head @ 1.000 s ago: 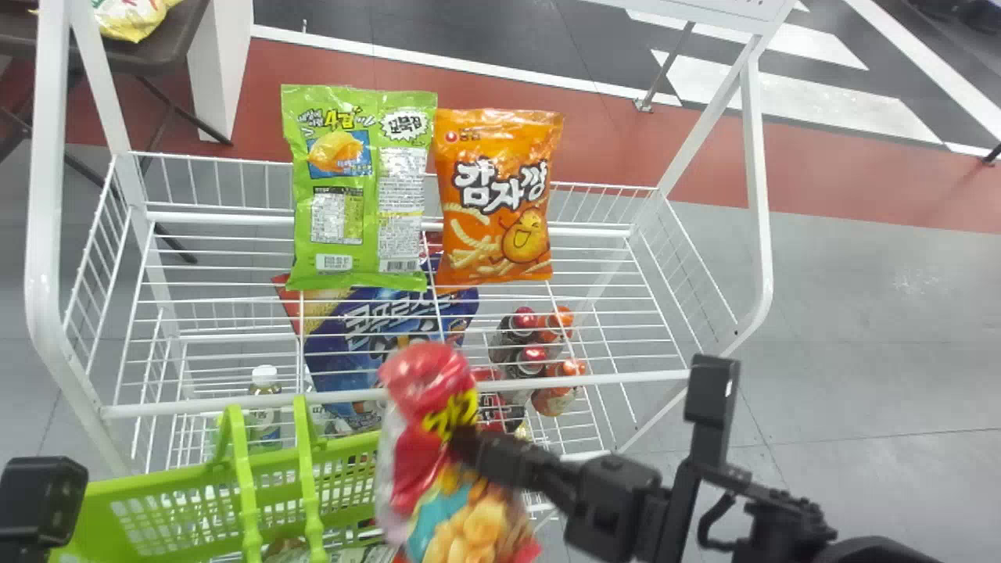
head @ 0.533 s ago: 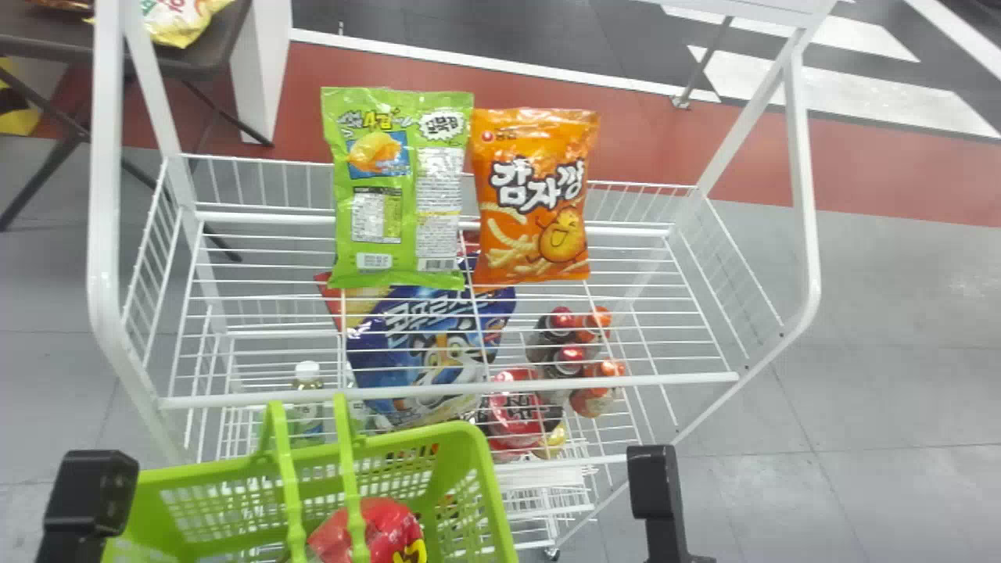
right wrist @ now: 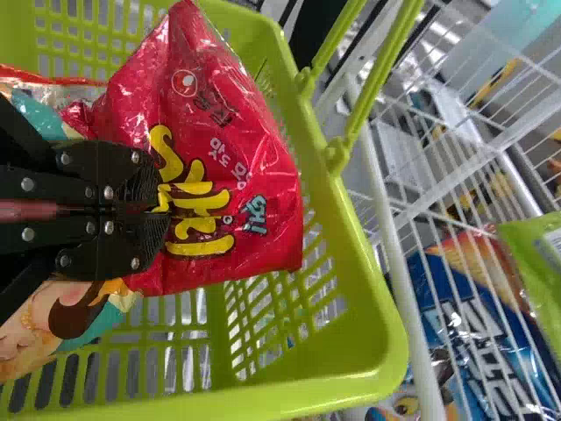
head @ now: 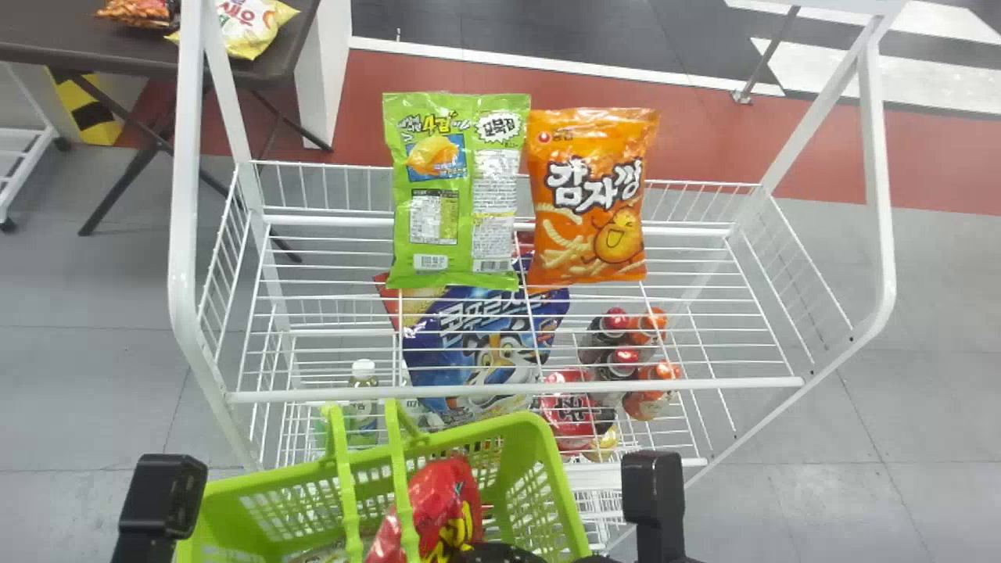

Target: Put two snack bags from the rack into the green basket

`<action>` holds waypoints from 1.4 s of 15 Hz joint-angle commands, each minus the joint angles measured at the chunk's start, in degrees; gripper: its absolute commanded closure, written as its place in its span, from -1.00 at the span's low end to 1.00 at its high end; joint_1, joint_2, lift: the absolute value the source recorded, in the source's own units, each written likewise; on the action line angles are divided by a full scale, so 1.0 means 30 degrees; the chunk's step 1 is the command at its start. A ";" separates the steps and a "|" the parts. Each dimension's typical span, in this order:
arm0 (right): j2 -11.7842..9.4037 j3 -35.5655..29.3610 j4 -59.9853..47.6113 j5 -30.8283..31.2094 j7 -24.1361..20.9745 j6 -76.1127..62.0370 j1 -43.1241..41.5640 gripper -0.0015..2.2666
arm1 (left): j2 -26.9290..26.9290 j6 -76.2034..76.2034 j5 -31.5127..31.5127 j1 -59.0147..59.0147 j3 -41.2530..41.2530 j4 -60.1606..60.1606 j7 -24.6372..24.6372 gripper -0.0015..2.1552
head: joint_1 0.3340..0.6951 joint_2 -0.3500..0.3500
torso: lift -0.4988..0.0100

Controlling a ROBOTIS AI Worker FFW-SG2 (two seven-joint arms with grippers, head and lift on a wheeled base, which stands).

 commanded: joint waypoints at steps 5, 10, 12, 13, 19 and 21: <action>-0.0532 -0.1421 -0.3673 -0.0656 0.0977 -0.0055 0.1327 -0.95 | -0.0122 0.0023 -0.0398 0.0243 -0.0264 -0.0266 0.0026 0.17 | 1.00 -0.79 | 0.95; 0.0405 -0.3706 -0.3702 -0.1593 0.2472 -0.7087 0.1678 -0.94 | -0.0151 0.0023 -0.0428 0.0272 -0.0264 -0.0237 0.0026 0.17 | 1.00 -0.79 | 0.95; 0.1079 -0.3736 -0.2618 -0.0275 0.2442 -1.4762 0.2323 -0.94 | -0.0151 0.0023 -0.0486 0.0243 -0.0323 -0.0237 0.0055 0.17 | 1.00 -0.91 | 0.95; 0.1167 -0.3648 -0.1974 0.0165 0.2354 -1.7927 0.2557 -0.94 | -0.0151 0.0023 -0.0545 0.0184 -0.0352 -0.0208 0.0055 0.17 | 1.00 -0.97 | 0.95; 0.1460 -0.2564 -0.0274 0.3505 -0.1630 -2.3434 0.4169 -0.94 | -0.0122 0.0023 -0.0779 0.0038 -0.0352 0.0144 0.0026 0.17 | 1.00 -1.00 | 0.95; 0.1636 -0.1919 -0.0216 0.3856 -0.2333 -2.3434 0.4608 -0.94 | -0.0122 0.0023 -0.1043 -0.0050 -0.0616 0.0203 0.0026 0.17 | 1.00 -1.00 | 0.95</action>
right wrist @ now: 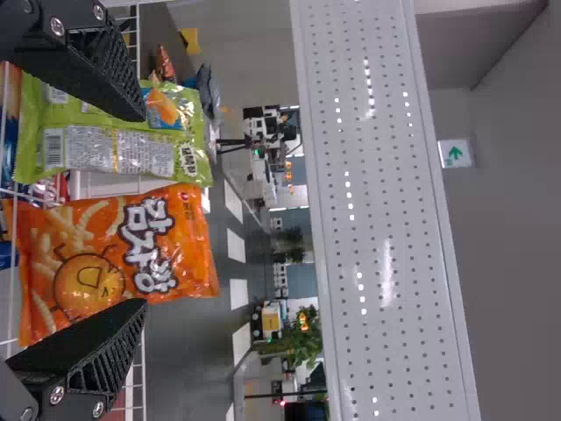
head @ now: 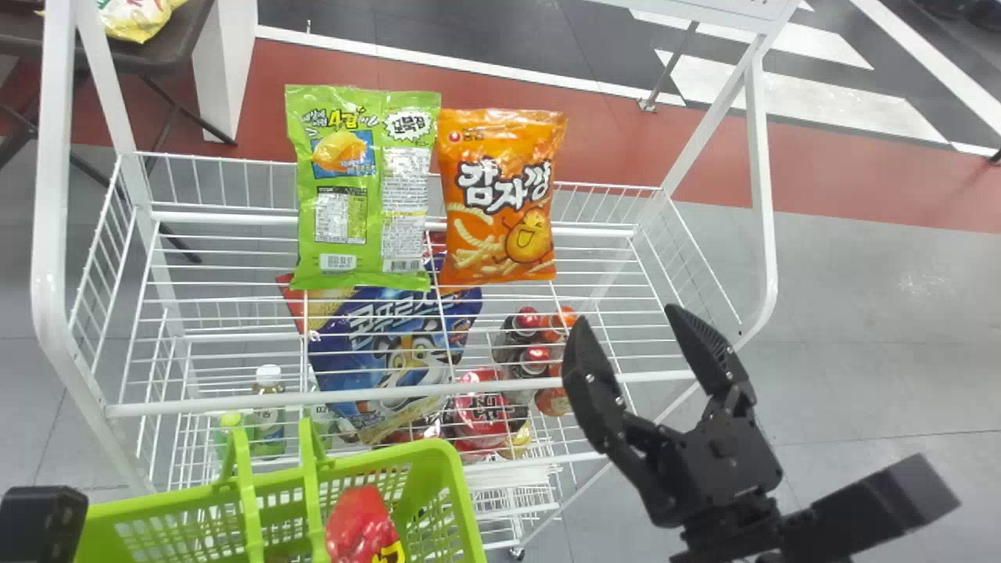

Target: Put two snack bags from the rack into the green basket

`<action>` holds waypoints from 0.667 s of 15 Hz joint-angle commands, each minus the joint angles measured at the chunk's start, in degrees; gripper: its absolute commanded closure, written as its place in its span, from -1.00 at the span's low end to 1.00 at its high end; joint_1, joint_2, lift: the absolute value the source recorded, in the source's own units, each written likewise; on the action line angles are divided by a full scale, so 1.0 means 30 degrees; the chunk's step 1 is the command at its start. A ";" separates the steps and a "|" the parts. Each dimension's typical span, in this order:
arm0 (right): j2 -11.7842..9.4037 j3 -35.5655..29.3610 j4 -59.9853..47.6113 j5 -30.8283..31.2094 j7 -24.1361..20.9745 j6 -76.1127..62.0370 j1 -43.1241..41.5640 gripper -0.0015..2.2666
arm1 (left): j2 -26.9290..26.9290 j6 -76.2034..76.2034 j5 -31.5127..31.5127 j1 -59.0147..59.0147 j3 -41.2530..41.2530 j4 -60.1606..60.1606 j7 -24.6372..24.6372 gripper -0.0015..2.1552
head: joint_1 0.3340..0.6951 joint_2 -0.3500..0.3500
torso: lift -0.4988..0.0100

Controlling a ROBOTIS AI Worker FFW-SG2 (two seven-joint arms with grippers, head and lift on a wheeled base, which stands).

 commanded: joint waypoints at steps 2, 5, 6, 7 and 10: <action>0.0231 0.0776 0.0032 0.0542 -0.0300 -0.0312 0.0621 -0.94 | 0.0092 0.0022 -0.0342 -0.0060 -0.0315 0.0037 0.0000 0.17 | 1.00 -1.00 | 0.95; 0.0407 0.0893 -0.0231 0.0513 -0.0329 -0.0019 0.0884 -0.94 | 0.0180 0.0022 -0.0371 0.0028 -0.0345 -0.0080 -0.0029 0.17 | 1.00 -1.00 | 0.95; 0.0466 0.1010 -0.0290 0.0513 -0.0329 0.0098 0.0972 -0.94 | 0.0180 0.0022 -0.0371 0.0028 -0.0345 -0.0109 -0.0029 0.17 | 1.00 -1.00 | 0.95; 0.0466 0.1040 -0.0319 0.0513 -0.0300 0.0156 0.1002 -0.94 | 0.0151 0.0022 -0.0371 0.0058 -0.0374 -0.0139 -0.0029 0.17 | 1.00 -1.00 | 0.95; 0.0553 0.1010 -0.0349 0.0484 -0.0300 0.0508 0.1002 -0.94 | 0.0180 0.0022 -0.0401 0.0058 -0.0579 -0.0168 -0.0029 0.17 | 1.00 -1.00 | 0.95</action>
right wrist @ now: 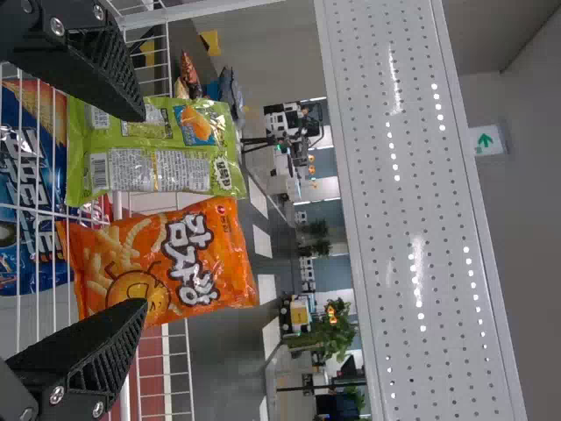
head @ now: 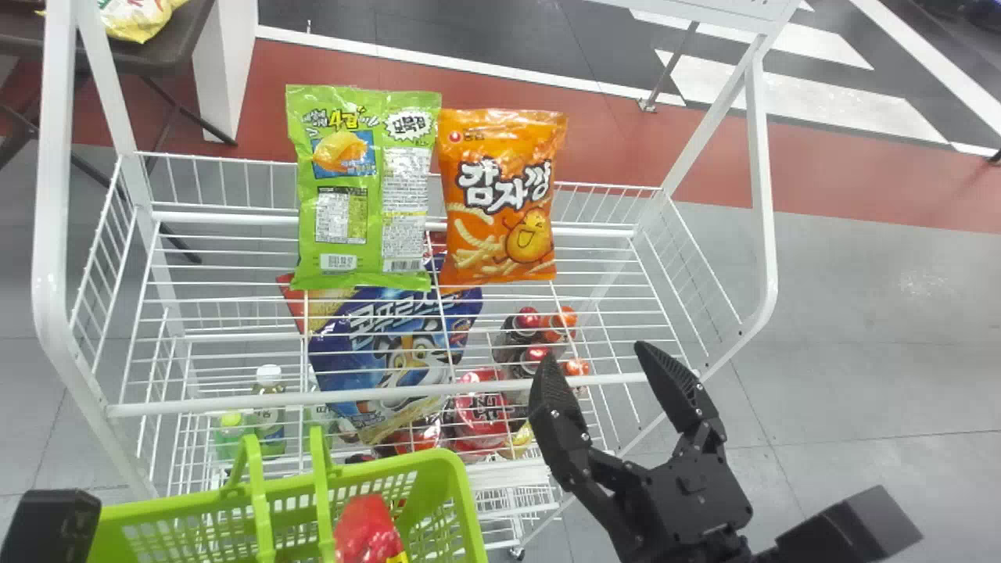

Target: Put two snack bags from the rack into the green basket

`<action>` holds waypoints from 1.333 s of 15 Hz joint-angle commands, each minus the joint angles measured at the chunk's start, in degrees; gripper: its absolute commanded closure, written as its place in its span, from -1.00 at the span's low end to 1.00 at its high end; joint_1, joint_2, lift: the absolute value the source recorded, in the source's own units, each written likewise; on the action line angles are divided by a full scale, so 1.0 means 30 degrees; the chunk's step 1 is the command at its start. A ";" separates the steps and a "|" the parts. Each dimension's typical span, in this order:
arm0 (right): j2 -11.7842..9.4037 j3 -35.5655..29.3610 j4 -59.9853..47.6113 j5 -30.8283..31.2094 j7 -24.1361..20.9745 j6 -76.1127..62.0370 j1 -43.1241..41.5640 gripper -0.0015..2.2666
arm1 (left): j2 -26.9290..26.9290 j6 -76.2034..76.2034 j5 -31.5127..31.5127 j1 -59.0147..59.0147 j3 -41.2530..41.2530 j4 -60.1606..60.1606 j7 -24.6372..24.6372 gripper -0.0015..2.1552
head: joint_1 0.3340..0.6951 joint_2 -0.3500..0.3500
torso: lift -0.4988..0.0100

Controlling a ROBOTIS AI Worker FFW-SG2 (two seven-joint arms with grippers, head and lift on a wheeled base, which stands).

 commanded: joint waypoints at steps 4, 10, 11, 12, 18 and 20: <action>0.0021 -0.0011 -0.0012 -0.0018 0.0058 0.0001 0.0004 -0.94 | -0.0093 0.0022 -0.0174 0.0001 -0.0301 -0.0033 0.0028 0.17 | 1.00 -1.00 | 0.95; 0.0021 -0.0011 0.0017 -0.0223 0.0117 -0.0058 -0.0055 -0.94 | -0.0093 0.0022 -0.0174 0.0089 -0.0301 -0.0150 0.0028 0.17 | 1.00 -1.00 | 0.95; 0.0021 -0.0011 0.0047 -0.0253 0.0117 -0.0058 -0.0084 -0.94 | -0.0093 0.0022 -0.0174 0.0119 -0.0301 -0.0150 0.0028 0.17 | 1.00 -1.00 | 0.95; 0.0021 -0.0011 0.0047 -0.0253 0.0117 -0.0058 -0.0084 -0.94 | -0.0093 0.0022 -0.0204 0.0119 -0.0301 -0.0150 0.0028 0.17 | 1.00 -1.00 | 0.95; 0.0050 -0.0011 0.0222 -0.0282 0.0293 0.0001 -0.0143 -0.94 | -0.0093 0.0022 -0.0321 0.0089 -0.0419 -0.0150 0.0028 0.17 | 1.00 -1.00 | 0.95; 0.0050 -0.0011 0.0252 -0.0282 0.0322 0.0001 -0.0172 -0.94 | -0.0093 0.0022 -0.0350 0.0119 -0.0448 -0.0150 0.0057 0.17 | 1.00 -1.00 | 0.95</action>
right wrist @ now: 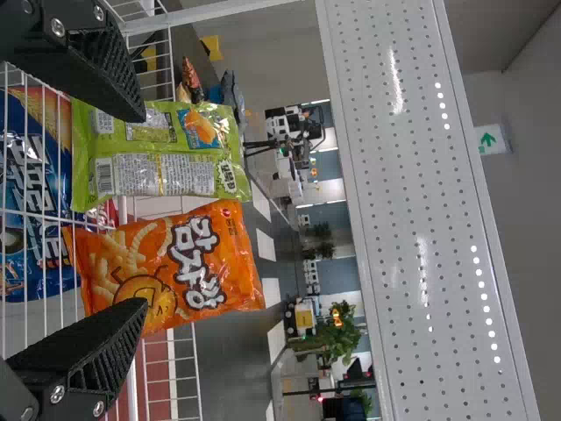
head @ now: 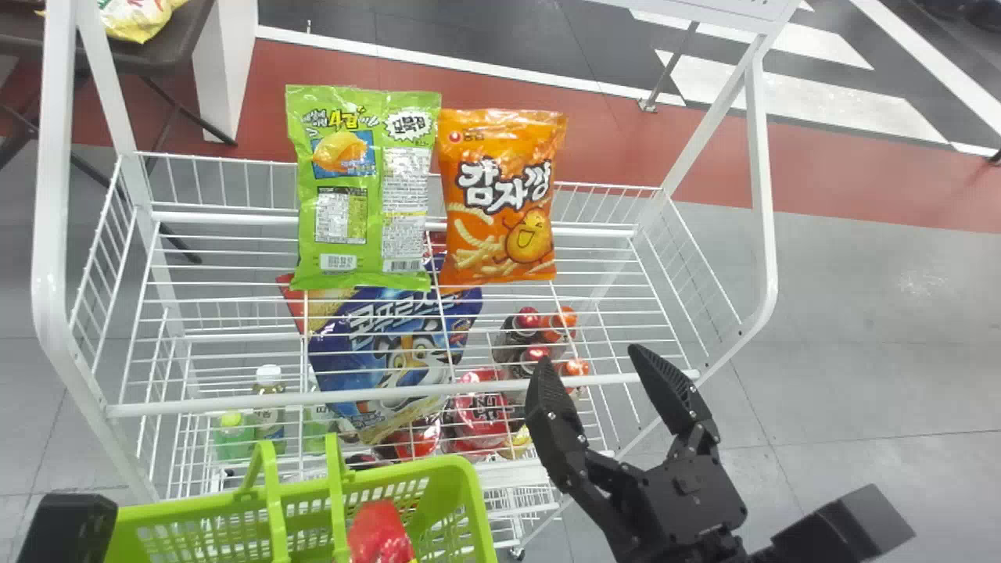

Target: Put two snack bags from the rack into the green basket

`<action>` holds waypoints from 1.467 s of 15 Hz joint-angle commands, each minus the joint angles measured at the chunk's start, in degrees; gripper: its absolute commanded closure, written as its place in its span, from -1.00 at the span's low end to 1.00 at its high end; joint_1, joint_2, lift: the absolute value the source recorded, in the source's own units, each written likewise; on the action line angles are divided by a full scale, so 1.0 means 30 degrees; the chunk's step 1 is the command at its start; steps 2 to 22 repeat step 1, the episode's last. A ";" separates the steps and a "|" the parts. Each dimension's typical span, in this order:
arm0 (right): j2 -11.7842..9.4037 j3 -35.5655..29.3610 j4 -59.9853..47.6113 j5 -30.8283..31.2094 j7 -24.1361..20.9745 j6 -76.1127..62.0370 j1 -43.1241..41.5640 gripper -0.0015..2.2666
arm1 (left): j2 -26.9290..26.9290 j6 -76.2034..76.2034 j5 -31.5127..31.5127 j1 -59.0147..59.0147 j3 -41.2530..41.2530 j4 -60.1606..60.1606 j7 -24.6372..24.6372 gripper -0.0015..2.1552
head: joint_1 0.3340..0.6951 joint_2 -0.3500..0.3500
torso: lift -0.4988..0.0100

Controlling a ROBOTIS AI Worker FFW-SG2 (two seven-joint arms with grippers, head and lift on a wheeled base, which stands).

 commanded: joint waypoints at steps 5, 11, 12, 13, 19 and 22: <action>-0.0030 0.0000 0.0042 -0.0003 0.0032 -0.0061 -0.0011 -0.94 | 0.0000 0.0023 -0.0042 0.0025 -0.0051 0.0000 0.0015 0.17 | 1.00 -1.00 | 0.95; -0.0030 0.0000 0.0042 -0.0003 0.0032 -0.0061 -0.0011 -0.94 | 0.0000 0.0023 -0.0042 0.0025 -0.0051 0.0000 0.0015 0.17 | 1.00 -1.00 | 0.95; -0.0030 0.0000 0.0042 -0.0003 0.0032 -0.0061 -0.0011 -0.94 | 0.0000 0.0023 -0.0042 0.0025 -0.0051 0.0000 0.0015 0.17 | 1.00 -1.00 | 0.95; -0.0030 0.0000 0.0042 -0.0003 0.0032 -0.0061 -0.0011 -0.94 | 0.0000 0.0023 -0.0042 0.0025 -0.0051 0.0000 0.0015 0.17 | 1.00 -1.00 | 0.95; -0.0030 0.0000 0.0042 -0.0003 0.0032 -0.0061 -0.0011 -0.94 | 0.0000 0.0023 -0.0042 0.0025 -0.0051 0.0000 0.0015 0.17 | 1.00 -1.00 | 0.95; -0.0030 0.0000 0.0042 -0.0003 0.0032 -0.0061 -0.0011 -0.94 | 0.0000 0.0023 -0.0042 0.0025 -0.0051 0.0000 0.0015 0.17 | 1.00 -1.00 | 0.95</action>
